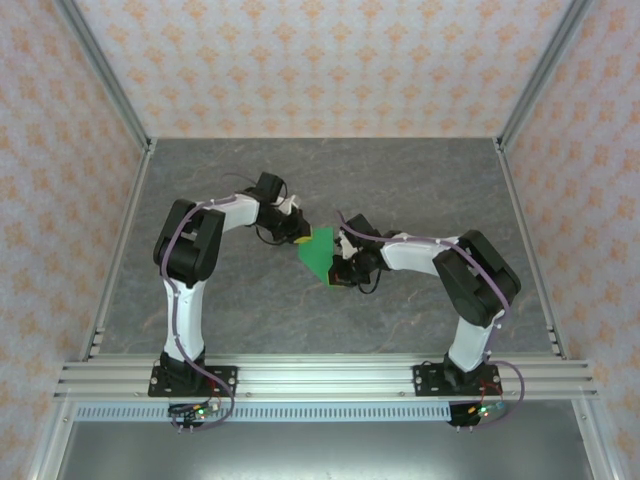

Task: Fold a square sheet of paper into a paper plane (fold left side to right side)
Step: Fourth fold the wing at the center of the table.

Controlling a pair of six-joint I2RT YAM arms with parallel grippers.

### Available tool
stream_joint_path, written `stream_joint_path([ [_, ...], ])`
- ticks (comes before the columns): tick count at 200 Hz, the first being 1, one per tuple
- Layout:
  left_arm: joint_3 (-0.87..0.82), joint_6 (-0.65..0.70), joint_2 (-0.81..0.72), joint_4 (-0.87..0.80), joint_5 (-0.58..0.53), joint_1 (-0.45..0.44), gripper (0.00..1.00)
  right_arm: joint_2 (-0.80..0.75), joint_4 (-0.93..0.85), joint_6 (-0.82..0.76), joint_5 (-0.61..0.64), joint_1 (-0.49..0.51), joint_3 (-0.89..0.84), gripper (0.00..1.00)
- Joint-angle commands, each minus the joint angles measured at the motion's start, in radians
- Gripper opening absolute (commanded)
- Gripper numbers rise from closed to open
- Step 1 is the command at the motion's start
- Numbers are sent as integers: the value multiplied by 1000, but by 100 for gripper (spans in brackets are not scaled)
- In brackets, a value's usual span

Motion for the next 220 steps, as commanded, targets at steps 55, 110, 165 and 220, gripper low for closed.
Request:
stream_joint_path([
  [55,96,44,-29,-7,-134,113,9,78,-160,4,112,7,-80,0],
  [110,-136,-20,-288,114,-109,49,10,87,-155,13,115,7,-50,0],
  [165,-169,-61,-238,164,-106,-98,10,92,-167,13,124,7,-41,0],
  [220,-123,-54,-88,161,-160,-99,10,68,-172,10,120,7,-43,0],
])
